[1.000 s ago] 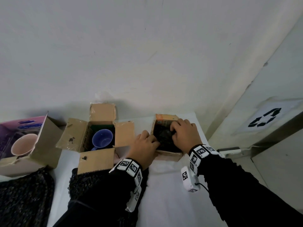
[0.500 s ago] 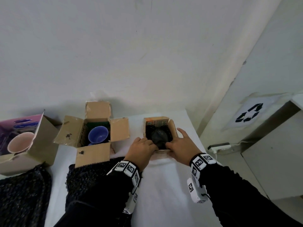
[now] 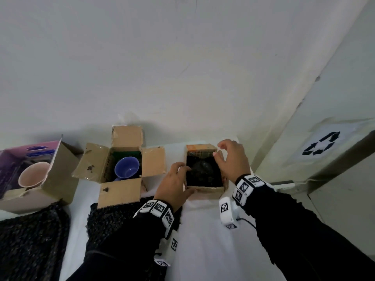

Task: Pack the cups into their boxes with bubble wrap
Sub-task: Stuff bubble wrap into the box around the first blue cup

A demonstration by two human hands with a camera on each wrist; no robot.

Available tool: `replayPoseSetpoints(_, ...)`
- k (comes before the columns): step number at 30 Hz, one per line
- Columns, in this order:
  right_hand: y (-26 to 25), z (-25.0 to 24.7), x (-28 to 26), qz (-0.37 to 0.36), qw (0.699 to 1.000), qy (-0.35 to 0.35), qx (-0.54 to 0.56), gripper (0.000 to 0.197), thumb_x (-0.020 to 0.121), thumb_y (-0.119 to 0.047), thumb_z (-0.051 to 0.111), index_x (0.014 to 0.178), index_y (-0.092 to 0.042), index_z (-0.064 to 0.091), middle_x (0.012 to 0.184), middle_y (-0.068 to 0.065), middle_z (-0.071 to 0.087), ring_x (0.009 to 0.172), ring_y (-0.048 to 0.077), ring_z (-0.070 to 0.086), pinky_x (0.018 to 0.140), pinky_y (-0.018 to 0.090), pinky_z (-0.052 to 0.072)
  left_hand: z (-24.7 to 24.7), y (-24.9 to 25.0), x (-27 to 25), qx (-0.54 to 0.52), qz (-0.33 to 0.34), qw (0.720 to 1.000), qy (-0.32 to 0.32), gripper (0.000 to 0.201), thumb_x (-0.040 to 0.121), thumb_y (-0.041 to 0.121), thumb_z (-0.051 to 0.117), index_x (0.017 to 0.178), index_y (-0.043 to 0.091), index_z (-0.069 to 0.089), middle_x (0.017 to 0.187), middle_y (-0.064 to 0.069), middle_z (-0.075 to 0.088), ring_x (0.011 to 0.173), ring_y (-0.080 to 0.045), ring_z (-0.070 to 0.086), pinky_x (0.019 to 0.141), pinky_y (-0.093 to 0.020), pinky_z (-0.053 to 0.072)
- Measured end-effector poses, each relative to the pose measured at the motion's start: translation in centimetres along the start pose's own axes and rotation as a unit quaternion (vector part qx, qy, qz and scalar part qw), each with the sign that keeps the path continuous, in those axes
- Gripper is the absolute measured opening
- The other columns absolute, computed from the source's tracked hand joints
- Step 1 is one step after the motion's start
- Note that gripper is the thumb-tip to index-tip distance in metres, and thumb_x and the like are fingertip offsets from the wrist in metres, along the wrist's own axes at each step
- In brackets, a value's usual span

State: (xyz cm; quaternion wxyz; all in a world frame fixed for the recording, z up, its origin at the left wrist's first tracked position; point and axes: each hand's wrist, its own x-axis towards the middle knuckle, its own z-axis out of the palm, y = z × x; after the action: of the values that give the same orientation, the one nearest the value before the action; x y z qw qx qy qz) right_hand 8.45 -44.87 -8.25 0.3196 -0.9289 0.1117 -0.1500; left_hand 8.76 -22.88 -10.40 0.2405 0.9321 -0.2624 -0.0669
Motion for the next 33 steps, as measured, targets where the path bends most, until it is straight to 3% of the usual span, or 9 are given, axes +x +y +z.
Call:
replayPoseSetpoints(3,-0.4,1.3,3.0,0.183,0.972,-0.136,0.048,0.064,0.090,-0.046,0.057,0.141,-0.011,0.039,0.139,0.012,0.049,0.130,0.031,0.043,0.104,0.041,0.039,-0.3,-0.7,0.5,0.005,-0.005,1.000,-0.013,0.062,0.074,0.041,0.075,0.126,0.022,0.048,0.136,0.005,0.033,0.099,-0.018,0.059,0.083,-0.035,0.052)
replayPoseSetpoints(5,-0.3,2.1,4.5,0.260,0.935,-0.192,0.148,0.071,0.091,-0.054,0.052,0.141,-0.005,0.041,0.143,0.014,0.047,0.130,0.031,0.045,0.107,0.038,0.036,-0.5,-1.0,0.8,0.017,-0.008,1.000,-0.015,0.064,0.071,0.045,0.077,0.125,0.024,0.050,0.132,0.006,0.036,0.092,-0.016,0.061,0.079,-0.035,0.053)
replayPoseSetpoints(8,0.1,2.0,5.4,0.277,0.910,-0.163,0.262,0.062,0.089,-0.054,0.056,0.127,-0.005,0.058,0.129,0.009,0.059,0.116,0.027,0.056,0.105,0.040,0.040,-0.5,-1.3,1.1,-0.001,-0.010,1.000,-0.011,0.068,0.068,0.044,0.079,0.126,0.026,0.048,0.125,0.007,0.038,0.084,-0.009,0.061,0.076,-0.035,0.054)
replayPoseSetpoints(10,0.4,1.9,5.5,0.272,0.902,-0.131,0.308,0.064,0.083,-0.048,0.068,0.132,-0.010,0.053,0.127,0.004,0.057,0.116,0.023,0.054,0.103,0.039,0.041,-0.5,-1.3,1.1,-0.007,-0.011,1.000,-0.010,0.069,0.068,0.043,0.080,0.127,0.027,0.047,0.125,0.008,0.037,0.079,-0.007,0.061,0.075,-0.034,0.055)
replayPoseSetpoints(15,-1.3,1.0,5.1,0.156,0.914,-0.087,0.363,0.051,0.074,-0.016,0.082,0.120,-0.009,0.059,0.112,0.005,0.069,0.099,0.015,0.066,0.089,0.032,0.053,-0.2,-1.0,1.2,-0.014,-0.018,1.000,0.001,0.071,0.067,0.041,0.080,0.128,0.026,0.046,0.123,0.007,0.038,0.071,-0.007,0.063,0.071,-0.035,0.055)
replayPoseSetpoints(18,-2.6,-0.1,4.9,0.074,0.942,-0.087,0.315,0.047,0.069,-0.024,0.085,0.111,-0.011,0.067,0.103,0.001,0.073,0.096,0.012,0.068,0.090,0.032,0.054,0.0,-0.8,1.1,-0.009,-0.017,1.000,0.005,0.074,0.066,0.041,0.080,0.129,0.026,0.044,0.122,0.005,0.039,0.070,-0.009,0.063,0.070,-0.036,0.055)
replayPoseSetpoints(24,-4.1,-3.3,3.4,-0.059,0.968,-0.014,0.245,0.011,0.077,-0.019,0.079,0.087,-0.022,0.075,0.087,-0.014,0.072,0.083,-0.002,0.066,0.076,0.010,0.046,-0.1,-0.7,0.7,-0.024,-0.011,1.000,0.010,0.066,0.064,0.036,0.082,0.121,0.026,0.050,0.123,0.008,0.041,0.066,-0.003,0.060,0.069,-0.034,0.055)
replayPoseSetpoints(29,-4.4,-4.8,0.9,-0.134,0.973,-0.021,0.188,0.004,0.081,-0.022,0.076,0.085,-0.021,0.074,0.084,-0.013,0.072,0.083,0.003,0.066,0.078,0.019,0.050,0.2,-0.3,0.1,-0.057,-0.020,0.998,0.020,0.059,0.068,0.023,0.081,0.119,0.023,0.051,0.123,0.008,0.044,0.068,-0.001,0.060,0.066,-0.020,0.050)
replayPoseSetpoints(33,-3.5,-4.7,-1.6,-0.182,0.979,-0.009,0.096,0.003,0.083,-0.028,0.072,0.084,-0.026,0.073,0.083,-0.013,0.070,0.083,0.008,0.061,0.079,0.032,0.050,0.6,-0.1,-0.3,-0.079,-0.029,0.996,0.033,0.058,0.069,0.016,0.081,0.117,0.022,0.050,0.120,0.004,0.047,0.068,-0.002,0.062,0.067,-0.023,0.053)
